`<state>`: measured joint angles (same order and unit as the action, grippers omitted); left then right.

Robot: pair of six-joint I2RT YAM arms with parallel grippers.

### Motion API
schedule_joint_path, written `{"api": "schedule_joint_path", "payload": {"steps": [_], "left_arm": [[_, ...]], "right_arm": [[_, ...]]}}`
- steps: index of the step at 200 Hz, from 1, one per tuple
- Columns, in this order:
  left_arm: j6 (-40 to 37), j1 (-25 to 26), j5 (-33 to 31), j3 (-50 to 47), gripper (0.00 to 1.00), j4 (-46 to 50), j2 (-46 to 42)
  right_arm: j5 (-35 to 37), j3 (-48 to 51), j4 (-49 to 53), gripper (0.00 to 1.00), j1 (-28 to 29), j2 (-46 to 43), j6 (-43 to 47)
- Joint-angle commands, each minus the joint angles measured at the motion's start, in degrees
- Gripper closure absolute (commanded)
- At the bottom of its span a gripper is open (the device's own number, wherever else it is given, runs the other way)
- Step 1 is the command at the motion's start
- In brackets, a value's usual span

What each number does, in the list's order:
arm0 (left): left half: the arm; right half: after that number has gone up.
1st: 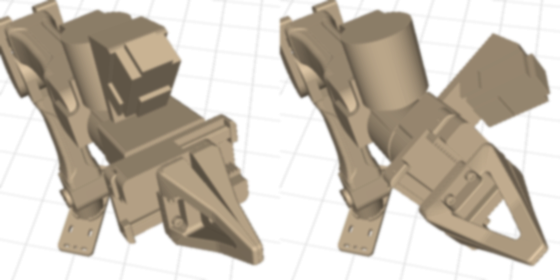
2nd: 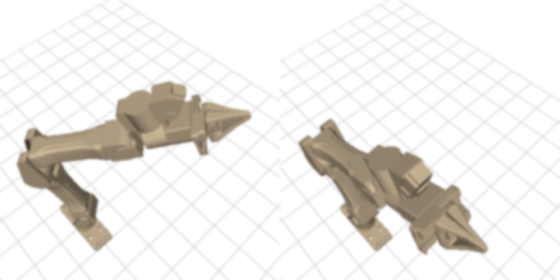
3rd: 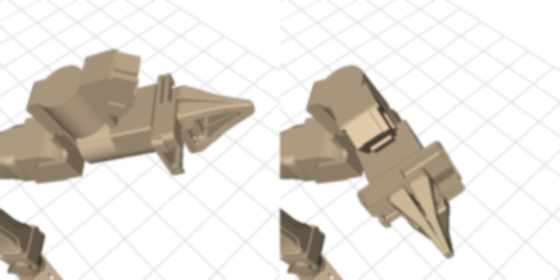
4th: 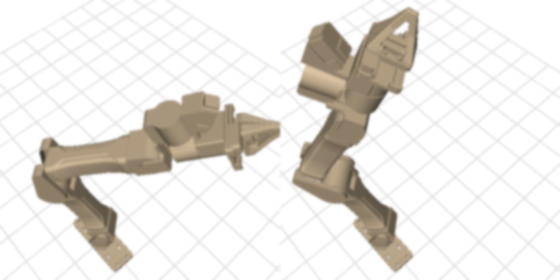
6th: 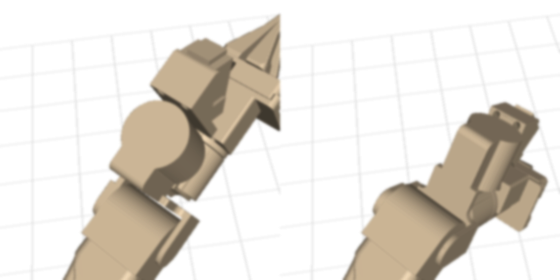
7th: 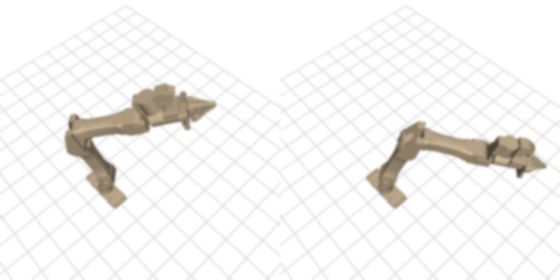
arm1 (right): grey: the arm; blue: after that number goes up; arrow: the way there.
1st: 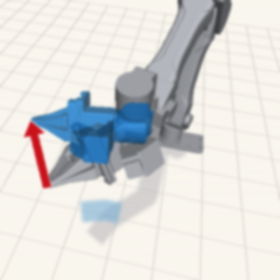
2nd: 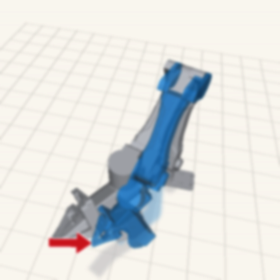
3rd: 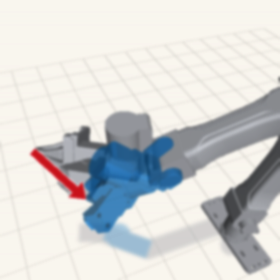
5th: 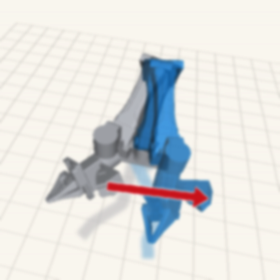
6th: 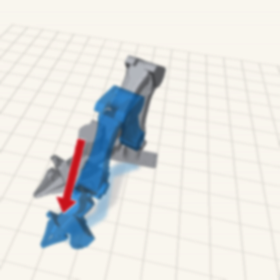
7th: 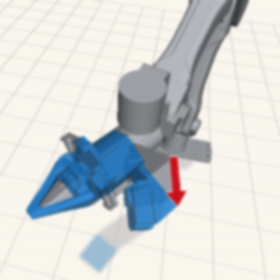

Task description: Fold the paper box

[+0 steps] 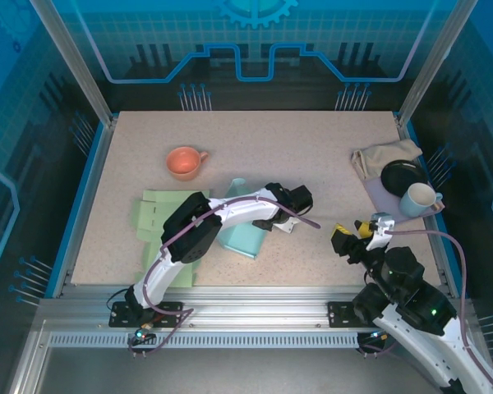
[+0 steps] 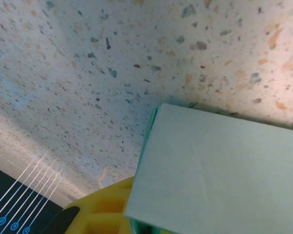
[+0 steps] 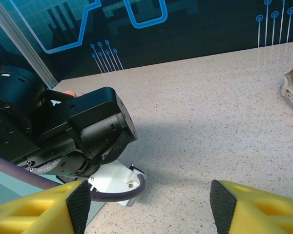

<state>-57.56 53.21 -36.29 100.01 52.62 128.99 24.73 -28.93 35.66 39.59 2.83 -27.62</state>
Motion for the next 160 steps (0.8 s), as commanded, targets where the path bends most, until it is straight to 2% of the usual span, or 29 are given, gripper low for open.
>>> {"api": "schedule_joint_path", "payload": {"steps": [1,35,58,77,101,121,160], "left_arm": [[0.6,-0.6,-2.3,-1.1,0.85,-2.7,2.2],[0.1,-1.0,-3.6,-1.2,0.74,-3.9,0.8],[-0.1,-1.2,-5.6,-0.9,0.73,-5.1,0.1],[-0.3,-1.2,-6.8,-0.8,0.65,-5.0,-0.2],[-0.6,-1.3,-7.9,-1.3,0.63,-4.9,-0.9],[-0.6,-1.4,-8.7,-1.5,0.58,-5.4,-1.5],[-1.2,-1.4,-10.2,-0.9,0.56,-5.2,-2.5]], "right_arm": [[0.6,0.8,0.9,0.32,-0.6,-0.9,-0.6],[1.1,0.9,0.9,0.31,-0.6,-0.8,-0.5],[1.2,1.0,0.9,0.31,-0.6,-0.8,-0.5],[1.3,1.0,0.9,0.31,-0.5,-0.7,-0.4],[1.3,1.0,1.1,0.31,-0.5,-0.7,-0.5],[1.2,1.0,1.0,0.31,-0.6,-0.7,-0.5],[1.3,1.0,1.1,0.31,-0.5,-0.7,-0.6]]}}
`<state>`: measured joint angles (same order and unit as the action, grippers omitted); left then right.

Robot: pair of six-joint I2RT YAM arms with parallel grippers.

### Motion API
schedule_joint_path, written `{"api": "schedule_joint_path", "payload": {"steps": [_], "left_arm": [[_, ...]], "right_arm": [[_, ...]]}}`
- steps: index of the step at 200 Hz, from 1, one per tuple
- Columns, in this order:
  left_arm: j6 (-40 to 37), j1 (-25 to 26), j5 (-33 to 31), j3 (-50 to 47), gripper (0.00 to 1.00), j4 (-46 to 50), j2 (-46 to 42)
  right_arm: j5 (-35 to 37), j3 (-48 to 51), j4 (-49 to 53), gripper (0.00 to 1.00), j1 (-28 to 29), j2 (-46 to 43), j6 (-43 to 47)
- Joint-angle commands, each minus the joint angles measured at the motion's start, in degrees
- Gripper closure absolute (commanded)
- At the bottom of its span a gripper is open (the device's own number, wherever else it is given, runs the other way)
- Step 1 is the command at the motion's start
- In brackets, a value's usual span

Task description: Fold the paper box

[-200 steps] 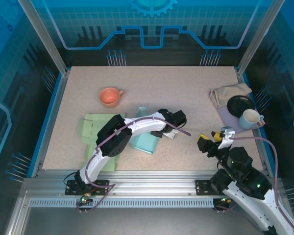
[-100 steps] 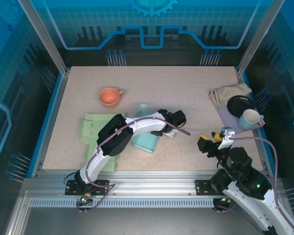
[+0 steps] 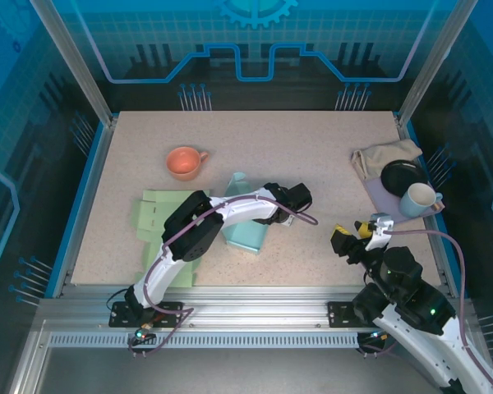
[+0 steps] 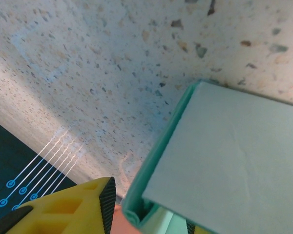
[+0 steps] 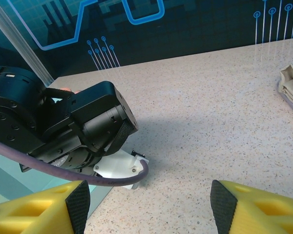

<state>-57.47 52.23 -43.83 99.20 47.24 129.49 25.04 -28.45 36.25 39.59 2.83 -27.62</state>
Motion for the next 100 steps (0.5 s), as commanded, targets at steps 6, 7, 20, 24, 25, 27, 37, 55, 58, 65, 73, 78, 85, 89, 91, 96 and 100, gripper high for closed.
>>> {"api": "schedule_joint_path", "payload": {"steps": [6,7,20,24,25,27,37,55,58,65,73,78,85,89,91,96,100], "left_arm": [[-1.3,-0.4,-2.7,0.1,0.55,0.4,-3.2],[-1.4,-0.4,-2.7,0.2,0.55,0.4,-3.2],[-1.6,-0.3,-2.9,0.4,0.50,0.6,-3.7],[-1.7,-0.3,-3.0,0.5,0.49,0.8,-3.9],[-1.7,-0.3,-3.0,0.5,0.49,0.7,-3.9],[-1.7,-0.4,-3.0,0.6,0.49,0.8,-4.0],[-1.9,-0.4,-3.1,0.7,0.49,0.9,-4.6],[-2.1,-0.3,-3.3,1.4,0.48,1.3,-5.6],[-2.0,-0.3,-3.3,1.6,0.48,1.5,-5.7],[-1.9,-0.2,-3.3,1.9,0.48,1.8,-6.2],[-1.6,0.0,-3.1,2.3,0.48,2.1,-6.8],[-1.3,0.1,-3.0,2.5,0.48,2.3,-7.1],[-0.7,0.2,-2.8,2.9,0.48,2.6,-7.8],[-0.2,0.2,-2.6,3.2,0.48,2.8,-8.2],[0.1,0.2,-2.6,3.2,0.48,2.9,-8.4],[0.8,0.3,-2.4,3.2,0.48,2.9,-9.1],[1.4,0.3,-2.2,3.3,0.48,2.7,-9.7]], "right_arm": [[1.0,0.6,0.5,0.31,-0.5,-0.8,-0.5],[1.0,0.6,0.5,0.31,-0.5,-0.7,-0.4],[1.0,0.6,0.4,0.31,-0.5,-0.6,-0.5],[1.1,0.5,0.4,0.31,-0.6,-0.6,-0.4],[1.1,0.5,0.4,0.31,-0.5,-0.6,-0.4],[1.0,0.6,0.4,0.31,-0.5,-0.6,-0.4],[1.1,0.5,0.4,0.31,-0.6,-0.6,-0.4],[1.0,0.5,0.4,0.31,-0.5,-0.6,-0.3],[1.1,0.5,0.4,0.31,-0.5,-0.6,-0.3],[1.2,0.4,0.5,0.31,-0.5,-0.6,-0.3],[1.2,0.5,0.4,0.31,-0.6,-0.5,-0.3],[1.3,0.5,0.4,0.31,-0.5,-0.5,-0.2],[1.3,0.6,0.4,0.31,-0.4,-0.5,-0.3],[1.3,0.6,0.4,0.31,-0.5,-0.5,-0.3],[1.4,0.6,0.4,0.31,-0.5,-0.5,-0.2],[1.4,0.6,0.4,0.31,-0.5,-0.3,-0.2],[1.4,0.6,0.4,0.31,-0.6,-0.3,-0.2]]}}
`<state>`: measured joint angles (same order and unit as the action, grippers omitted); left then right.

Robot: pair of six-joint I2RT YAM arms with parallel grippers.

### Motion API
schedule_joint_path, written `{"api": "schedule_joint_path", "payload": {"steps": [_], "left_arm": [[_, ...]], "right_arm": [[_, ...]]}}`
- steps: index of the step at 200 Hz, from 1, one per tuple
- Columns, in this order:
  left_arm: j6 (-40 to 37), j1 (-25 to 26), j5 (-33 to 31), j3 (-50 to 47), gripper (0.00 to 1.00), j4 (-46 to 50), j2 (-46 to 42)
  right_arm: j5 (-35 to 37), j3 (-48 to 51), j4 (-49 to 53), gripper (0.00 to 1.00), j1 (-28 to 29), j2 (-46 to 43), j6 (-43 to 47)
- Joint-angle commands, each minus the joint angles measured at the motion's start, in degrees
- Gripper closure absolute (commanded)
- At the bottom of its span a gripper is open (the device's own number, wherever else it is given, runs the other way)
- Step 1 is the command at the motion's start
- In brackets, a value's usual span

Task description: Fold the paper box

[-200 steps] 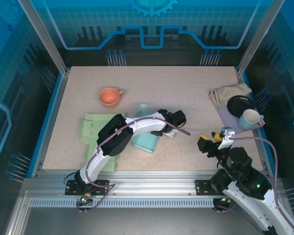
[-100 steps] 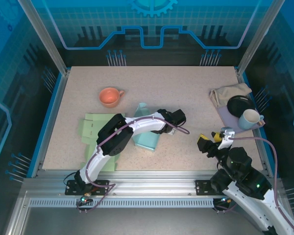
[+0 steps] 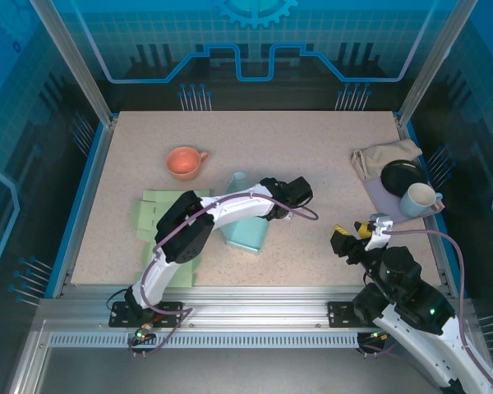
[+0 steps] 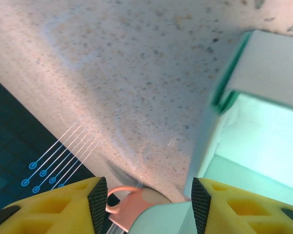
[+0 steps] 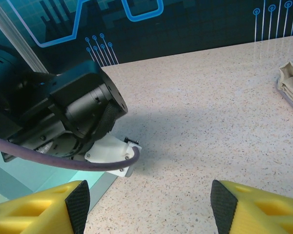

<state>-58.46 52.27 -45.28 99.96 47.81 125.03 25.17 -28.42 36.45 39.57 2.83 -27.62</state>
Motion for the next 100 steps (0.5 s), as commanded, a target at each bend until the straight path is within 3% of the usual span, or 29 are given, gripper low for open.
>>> {"api": "schedule_joint_path", "payload": {"steps": [1,44,78,100], "left_arm": [[2.5,0.3,-0.8,2.5,0.48,2.1,-5.4],[16.6,0.8,2.1,-1.3,0.47,-1.8,-15.7],[33.7,1.6,4.5,-9.7,0.46,-5.2,-26.2],[46.3,1.7,2.6,-17.9,0.44,-8.2,-33.8]], "right_arm": [[1.3,0.6,0.2,0.31,-0.5,-0.3,-0.2],[-0.3,0.8,-1.3,0.31,-0.5,2.2,0.3],[-2.7,0.9,-3.5,0.29,-0.6,5.9,1.0],[-3.6,0.3,-4.3,0.27,-0.6,8.1,1.9]]}}
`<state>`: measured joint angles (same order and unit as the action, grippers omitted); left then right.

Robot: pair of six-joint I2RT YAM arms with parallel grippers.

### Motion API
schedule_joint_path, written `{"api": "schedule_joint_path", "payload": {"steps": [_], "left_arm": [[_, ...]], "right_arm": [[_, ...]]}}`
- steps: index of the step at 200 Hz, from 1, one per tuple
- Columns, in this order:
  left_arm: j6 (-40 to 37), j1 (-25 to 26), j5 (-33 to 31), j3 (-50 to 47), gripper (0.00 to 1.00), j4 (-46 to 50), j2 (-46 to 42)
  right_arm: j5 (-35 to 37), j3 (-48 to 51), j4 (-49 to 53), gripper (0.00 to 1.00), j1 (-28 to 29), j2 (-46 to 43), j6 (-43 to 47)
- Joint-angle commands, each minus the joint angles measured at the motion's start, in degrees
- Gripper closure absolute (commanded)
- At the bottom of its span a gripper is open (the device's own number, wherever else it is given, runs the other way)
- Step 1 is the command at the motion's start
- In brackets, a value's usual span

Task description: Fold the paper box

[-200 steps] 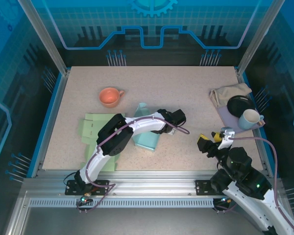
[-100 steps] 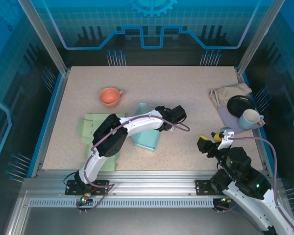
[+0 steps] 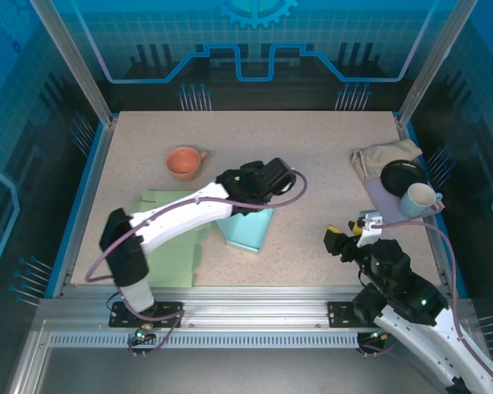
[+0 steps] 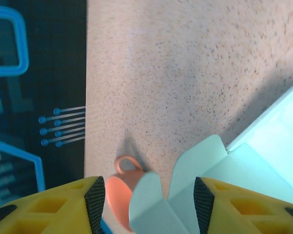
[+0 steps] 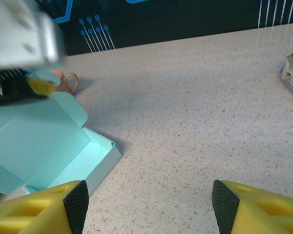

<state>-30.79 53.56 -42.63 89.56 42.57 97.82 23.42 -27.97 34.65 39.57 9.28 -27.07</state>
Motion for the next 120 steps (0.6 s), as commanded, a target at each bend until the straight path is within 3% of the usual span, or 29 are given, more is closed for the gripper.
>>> {"api": "schedule_joint_path", "payload": {"steps": [1,27,60,94,120], "left_arm": [[19.3,0.4,-0.3,-7.9,0.44,-3.1,-6.9],[36.2,0.4,-3.4,-17.7,0.40,-5.0,-16.2],[53.1,0.4,-1.6,-30.2,0.38,-7.5,-28.8],[63.4,0.5,0.7,-44.2,0.36,-15.3,-40.9],[65.3,0.5,4.1,-53.4,0.36,-27.0,-45.4]], "right_arm": [[-1.9,-0.2,-2.4,0.27,-0.6,1.7,1.4],[-2.6,-2.8,-2.5,0.25,-0.6,5.2,3.2],[-2.8,-5.7,-2.0,0.24,-0.5,9.4,5.4],[-4.1,-5.3,-3.6,0.24,-0.6,10.9,5.5],[-4.9,-4.7,-4.8,0.24,-0.6,12.5,5.3]]}}
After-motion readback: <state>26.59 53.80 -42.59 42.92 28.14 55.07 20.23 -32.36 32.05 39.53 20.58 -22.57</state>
